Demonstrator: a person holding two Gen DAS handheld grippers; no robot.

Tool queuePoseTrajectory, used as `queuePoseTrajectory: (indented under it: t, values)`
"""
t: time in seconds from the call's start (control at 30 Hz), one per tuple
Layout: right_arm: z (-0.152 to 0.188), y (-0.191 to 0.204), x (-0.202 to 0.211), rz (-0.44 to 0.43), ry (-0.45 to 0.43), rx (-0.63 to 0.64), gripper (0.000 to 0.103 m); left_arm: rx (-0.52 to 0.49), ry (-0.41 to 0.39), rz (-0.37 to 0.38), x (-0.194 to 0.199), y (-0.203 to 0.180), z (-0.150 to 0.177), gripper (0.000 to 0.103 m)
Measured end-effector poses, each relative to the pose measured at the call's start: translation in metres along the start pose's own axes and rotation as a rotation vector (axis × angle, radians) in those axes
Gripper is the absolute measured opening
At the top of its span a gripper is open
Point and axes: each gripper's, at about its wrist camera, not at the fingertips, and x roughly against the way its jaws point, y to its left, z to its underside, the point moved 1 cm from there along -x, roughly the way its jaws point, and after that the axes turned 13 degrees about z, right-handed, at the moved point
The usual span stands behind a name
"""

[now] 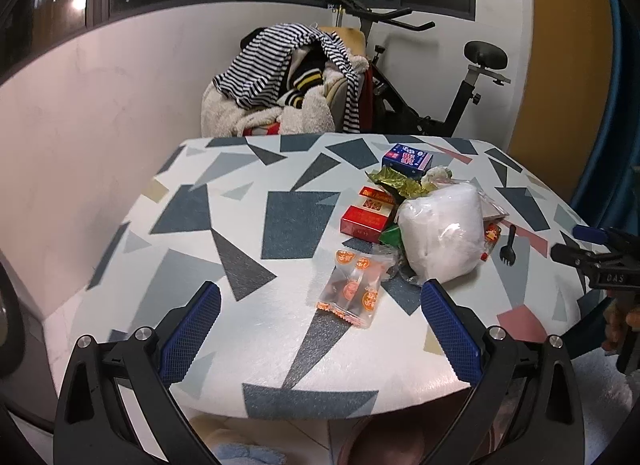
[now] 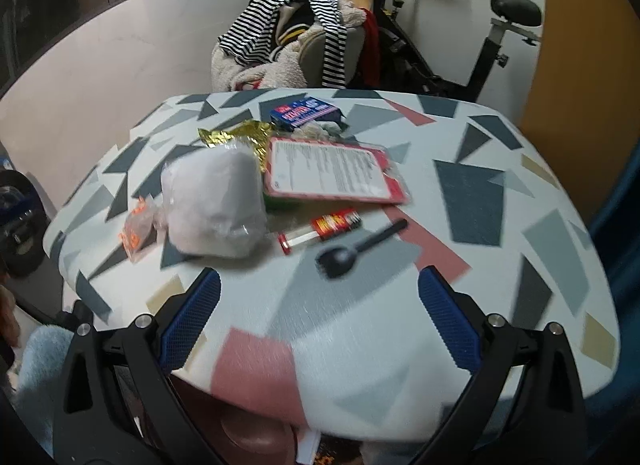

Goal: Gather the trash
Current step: 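Grasp the white plastic bag with the right tool while the left tool grasps the snack wrapper, then lower both tools over the brown bin and open them to drop the bag and wrapper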

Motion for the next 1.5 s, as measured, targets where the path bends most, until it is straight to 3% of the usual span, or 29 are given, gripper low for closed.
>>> queuePoseTrajectory:
  t: [0.13,0.43,0.5,0.6,0.8,1.0,1.03,1.07,1.1,1.2,1.5]
  values:
    - [-0.019,0.029,-0.023,-0.089,-0.022,0.030,0.097,0.023,0.022,0.011,-0.015,0.006,0.002,0.098]
    - [-0.047,0.086,-0.080,-0.182,-0.002,0.024,0.097,0.060,0.032,0.045,-0.026,0.018,0.005,0.097]
    - [-0.047,0.092,-0.085,-0.249,0.035,0.036,0.072,0.042,0.039,0.067,-0.031,0.015,0.007,0.092]
    - [-0.048,0.086,-0.064,-0.269,-0.007,0.025,0.059,-0.026,0.073,0.089,-0.045,0.008,0.009,0.084]
    - [-0.047,0.054,-0.022,-0.262,-0.088,-0.038,0.057,-0.004,0.129,0.176,-0.087,0.009,0.005,0.082]
    - [-0.038,0.022,-0.009,-0.213,-0.087,-0.098,0.057,-0.036,0.213,0.220,-0.127,0.014,0.003,0.081]
    - [-0.036,0.019,-0.009,-0.207,-0.084,-0.106,0.057,-0.024,0.229,0.248,-0.130,0.017,0.003,0.052]
    - [-0.035,0.015,-0.008,-0.202,-0.080,-0.115,0.057,-0.013,0.245,0.267,-0.132,0.018,0.004,0.031]
    - [-0.033,0.011,-0.006,-0.196,-0.077,-0.121,0.057,0.011,0.265,0.272,-0.133,0.021,0.004,0.017]
    - [-0.027,0.004,0.002,-0.178,-0.082,-0.124,0.057,0.062,0.209,0.322,-0.113,0.027,0.001,0.016]
    - [-0.011,0.004,0.033,-0.184,-0.096,-0.115,0.057,-0.009,0.163,0.338,-0.058,-0.007,-0.005,0.016]
